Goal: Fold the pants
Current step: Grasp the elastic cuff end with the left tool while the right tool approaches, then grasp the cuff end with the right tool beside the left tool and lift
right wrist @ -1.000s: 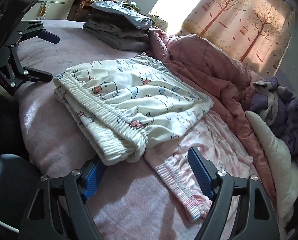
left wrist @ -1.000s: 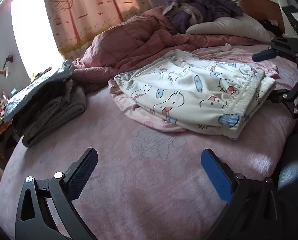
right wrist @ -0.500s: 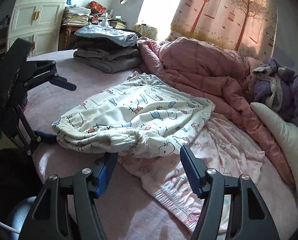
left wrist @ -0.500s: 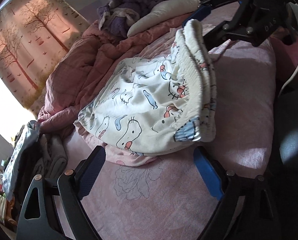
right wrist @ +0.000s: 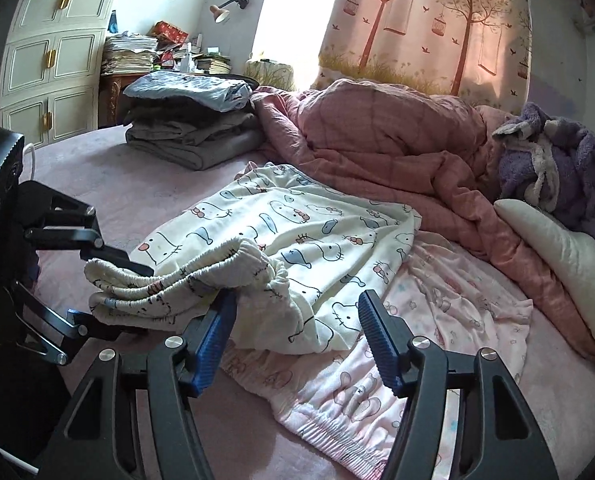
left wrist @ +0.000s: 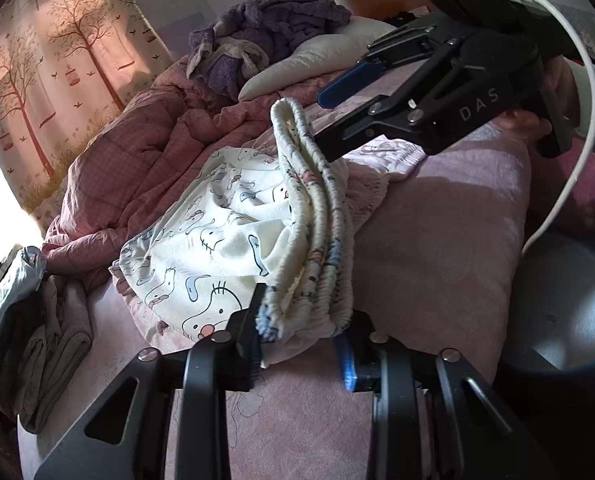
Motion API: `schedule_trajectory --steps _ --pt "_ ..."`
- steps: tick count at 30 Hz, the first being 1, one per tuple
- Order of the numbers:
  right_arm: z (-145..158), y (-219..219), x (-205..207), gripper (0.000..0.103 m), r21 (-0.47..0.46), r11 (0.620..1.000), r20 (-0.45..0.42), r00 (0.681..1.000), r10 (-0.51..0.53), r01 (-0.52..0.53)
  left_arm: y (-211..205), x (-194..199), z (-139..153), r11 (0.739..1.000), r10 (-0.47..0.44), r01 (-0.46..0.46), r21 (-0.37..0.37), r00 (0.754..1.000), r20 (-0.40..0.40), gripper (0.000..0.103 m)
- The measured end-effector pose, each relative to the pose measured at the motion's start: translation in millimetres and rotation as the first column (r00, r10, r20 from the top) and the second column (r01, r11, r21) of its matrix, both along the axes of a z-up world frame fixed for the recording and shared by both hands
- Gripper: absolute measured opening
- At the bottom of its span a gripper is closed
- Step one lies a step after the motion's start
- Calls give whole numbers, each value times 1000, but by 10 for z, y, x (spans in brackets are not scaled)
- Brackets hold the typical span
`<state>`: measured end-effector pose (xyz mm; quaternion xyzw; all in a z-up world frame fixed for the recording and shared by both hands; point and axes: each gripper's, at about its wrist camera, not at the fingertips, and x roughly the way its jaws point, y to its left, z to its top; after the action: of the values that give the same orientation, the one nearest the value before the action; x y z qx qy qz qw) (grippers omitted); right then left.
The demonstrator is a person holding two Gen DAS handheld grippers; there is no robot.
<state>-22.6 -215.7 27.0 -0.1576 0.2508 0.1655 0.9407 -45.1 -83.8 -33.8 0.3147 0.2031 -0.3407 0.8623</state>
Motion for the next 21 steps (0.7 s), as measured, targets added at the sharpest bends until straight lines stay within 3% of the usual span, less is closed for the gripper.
schedule_trajectory --steps 7,14,18,21 --pt "2 -126 -110 65 -18 1000 2 1000 3 -3 205 170 231 979 61 -79 -190 993 -97 16" --pt "-137 -349 -290 65 -49 993 2 994 108 -108 227 370 321 965 89 -121 -234 986 -139 15" --pt "-250 -392 -221 65 -46 986 -47 986 161 -163 236 452 397 953 106 -147 -264 981 -162 15" --pt "-292 -278 -217 65 -118 976 -20 984 179 -180 235 474 433 953 110 -149 -264 981 -158 15"
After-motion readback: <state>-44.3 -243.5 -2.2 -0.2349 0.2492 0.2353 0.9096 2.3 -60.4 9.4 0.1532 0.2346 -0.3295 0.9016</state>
